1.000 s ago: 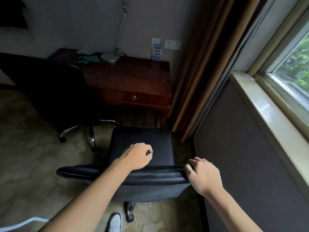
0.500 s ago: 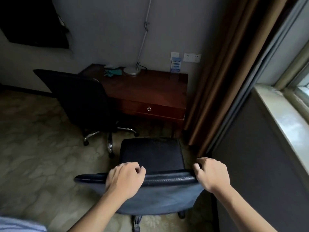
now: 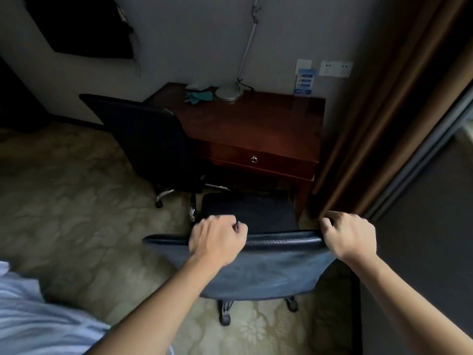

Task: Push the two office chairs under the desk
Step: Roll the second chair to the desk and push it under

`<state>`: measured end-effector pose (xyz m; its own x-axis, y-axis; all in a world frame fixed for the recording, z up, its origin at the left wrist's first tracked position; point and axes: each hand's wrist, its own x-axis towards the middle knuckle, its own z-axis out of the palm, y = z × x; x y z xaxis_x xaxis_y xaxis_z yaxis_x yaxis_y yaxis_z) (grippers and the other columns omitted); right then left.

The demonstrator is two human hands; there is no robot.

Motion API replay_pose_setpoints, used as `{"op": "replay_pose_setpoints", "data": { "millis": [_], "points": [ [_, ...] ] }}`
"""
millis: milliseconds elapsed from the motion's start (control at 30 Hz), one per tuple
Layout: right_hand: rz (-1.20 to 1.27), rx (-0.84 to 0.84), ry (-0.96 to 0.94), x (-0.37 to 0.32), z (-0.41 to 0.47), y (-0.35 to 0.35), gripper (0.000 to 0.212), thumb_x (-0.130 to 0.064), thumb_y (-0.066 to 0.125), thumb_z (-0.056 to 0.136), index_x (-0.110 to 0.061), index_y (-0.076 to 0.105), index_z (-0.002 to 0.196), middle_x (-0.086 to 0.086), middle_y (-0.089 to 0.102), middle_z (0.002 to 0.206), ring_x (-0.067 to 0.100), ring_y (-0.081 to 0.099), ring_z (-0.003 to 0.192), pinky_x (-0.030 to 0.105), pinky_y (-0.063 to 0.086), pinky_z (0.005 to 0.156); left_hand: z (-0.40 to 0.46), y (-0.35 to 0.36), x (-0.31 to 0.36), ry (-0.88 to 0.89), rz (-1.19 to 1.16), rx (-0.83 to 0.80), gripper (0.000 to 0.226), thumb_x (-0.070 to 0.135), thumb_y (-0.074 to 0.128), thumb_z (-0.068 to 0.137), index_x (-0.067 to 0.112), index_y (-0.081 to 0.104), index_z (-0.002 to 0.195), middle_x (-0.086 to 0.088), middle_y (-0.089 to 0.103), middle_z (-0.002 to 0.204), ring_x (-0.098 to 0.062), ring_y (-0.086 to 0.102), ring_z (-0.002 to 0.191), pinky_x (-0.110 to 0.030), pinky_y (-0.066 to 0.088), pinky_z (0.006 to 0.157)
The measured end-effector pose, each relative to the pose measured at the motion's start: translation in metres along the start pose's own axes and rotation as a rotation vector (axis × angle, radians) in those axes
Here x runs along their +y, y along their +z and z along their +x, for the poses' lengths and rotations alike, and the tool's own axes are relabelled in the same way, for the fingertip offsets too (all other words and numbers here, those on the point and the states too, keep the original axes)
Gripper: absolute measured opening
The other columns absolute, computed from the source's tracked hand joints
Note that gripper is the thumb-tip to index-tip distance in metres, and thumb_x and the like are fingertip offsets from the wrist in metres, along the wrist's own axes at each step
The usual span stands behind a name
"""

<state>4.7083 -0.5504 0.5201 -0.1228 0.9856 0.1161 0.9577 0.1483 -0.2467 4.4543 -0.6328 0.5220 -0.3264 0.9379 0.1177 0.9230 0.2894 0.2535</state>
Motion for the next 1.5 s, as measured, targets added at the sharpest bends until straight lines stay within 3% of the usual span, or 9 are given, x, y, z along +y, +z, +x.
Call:
{"op": "replay_pose_setpoints", "data": {
  "millis": [133, 233, 367, 533, 667, 900, 1033, 1233, 1500],
  "points": [
    [0.013, 0.032, 0.008, -0.034, 0.023, 0.012, 0.03, -0.032, 0.043, 0.085, -0.019, 0.056, 0.062, 0.006, 0.063, 0.065, 0.034, 0.057, 0.064, 0.034, 0.039, 0.056, 0.054, -0.006, -0.03, 0.037, 0.002, 0.017, 0.039, 0.047, 0.035, 0.076, 0.016, 0.052, 0.057, 0.002, 0.047, 0.048, -0.027, 0.049, 0.054, -0.03, 0.03, 0.054],
    [0.02, 0.071, 0.019, -0.061, 0.036, 0.024, 0.033, -0.033, 0.041, 0.082, -0.017, 0.048, 0.054, -0.001, 0.048, 0.051, 0.027, 0.041, 0.05, 0.031, 0.03, 0.049, 0.086, -0.005, -0.059, 0.072, -0.002, 0.094, 0.035, 0.043, 0.039, 0.076, 0.017, 0.055, 0.059, -0.004, 0.063, 0.058, -0.033, 0.06, 0.061, -0.03, 0.032, 0.054],
    [0.036, 0.131, 0.047, -0.09, 0.048, 0.033, 0.035, -0.034, 0.035, 0.078, -0.015, 0.044, 0.05, -0.008, 0.037, 0.045, 0.024, 0.035, 0.045, 0.027, 0.023, 0.046, 0.119, -0.009, -0.084, 0.135, -0.045, 0.104, 0.037, 0.041, 0.037, 0.076, 0.016, 0.056, 0.057, 0.001, 0.056, 0.051, -0.029, 0.056, 0.053, -0.029, 0.031, 0.05],
    [0.007, 0.115, 0.111, -0.127, 0.065, 0.043, 0.032, -0.031, 0.043, 0.082, -0.015, 0.051, 0.056, 0.003, 0.059, 0.058, 0.033, 0.056, 0.056, 0.032, 0.04, 0.052, 0.162, -0.013, -0.113, 0.165, -0.074, 0.052, 0.034, 0.04, 0.039, 0.076, 0.018, 0.056, 0.057, 0.002, 0.058, 0.052, -0.025, 0.053, 0.052, -0.03, 0.034, 0.05],
    [0.016, 0.158, 0.149, -0.146, 0.084, 0.056, 0.032, -0.029, 0.045, 0.082, -0.013, 0.05, 0.055, 0.005, 0.06, 0.057, 0.034, 0.056, 0.056, 0.031, 0.032, 0.049, 0.196, -0.013, -0.128, 0.192, -0.076, 0.018, 0.034, 0.04, 0.042, 0.078, 0.018, 0.06, 0.059, 0.003, 0.058, 0.052, -0.024, 0.055, 0.053, -0.029, 0.034, 0.051],
    [0.003, 0.299, 0.174, -0.153, 0.135, 0.067, 0.035, -0.033, 0.042, 0.079, -0.013, 0.067, 0.066, 0.021, 0.067, 0.067, 0.045, 0.062, 0.065, 0.034, 0.033, 0.057, 0.249, -0.007, -0.122, 0.243, -0.081, 0.001, 0.035, 0.041, 0.041, 0.079, 0.018, 0.061, 0.061, -0.002, 0.066, 0.062, -0.028, 0.058, 0.06, -0.03, 0.036, 0.057],
    [0.014, 0.276, 0.215, -0.147, 0.168, 0.065, 0.036, -0.036, 0.035, 0.078, -0.014, 0.056, 0.058, 0.021, 0.064, 0.068, 0.045, 0.059, 0.067, 0.037, 0.04, 0.058, 0.274, -0.003, -0.107, 0.247, -0.096, -0.006, 0.034, 0.038, 0.043, 0.079, 0.017, 0.056, 0.056, 0.001, 0.054, 0.054, -0.024, 0.045, 0.054, -0.03, 0.032, 0.056],
    [0.057, 0.244, 0.216, -0.146, 0.209, 0.062, 0.038, -0.036, 0.031, 0.079, -0.014, 0.049, 0.054, 0.014, 0.058, 0.058, 0.039, 0.054, 0.058, 0.042, 0.047, 0.062, 0.314, 0.007, -0.096, 0.269, -0.13, 0.026, 0.033, 0.036, 0.043, 0.079, 0.015, 0.058, 0.058, 0.0, 0.058, 0.055, -0.025, 0.046, 0.052, -0.03, 0.031, 0.053],
    [0.073, 0.347, 0.153, -0.133, 0.282, 0.064, 0.037, -0.028, 0.035, 0.082, -0.013, 0.045, 0.051, 0.005, 0.045, 0.046, 0.027, 0.041, 0.043, 0.035, 0.037, 0.05, 0.382, 0.013, -0.071, 0.29, -0.141, 0.069, 0.031, 0.03, 0.043, 0.077, 0.015, 0.055, 0.053, 0.002, 0.052, 0.048, -0.024, 0.046, 0.044, -0.028, 0.03, 0.048]
  ]
}}
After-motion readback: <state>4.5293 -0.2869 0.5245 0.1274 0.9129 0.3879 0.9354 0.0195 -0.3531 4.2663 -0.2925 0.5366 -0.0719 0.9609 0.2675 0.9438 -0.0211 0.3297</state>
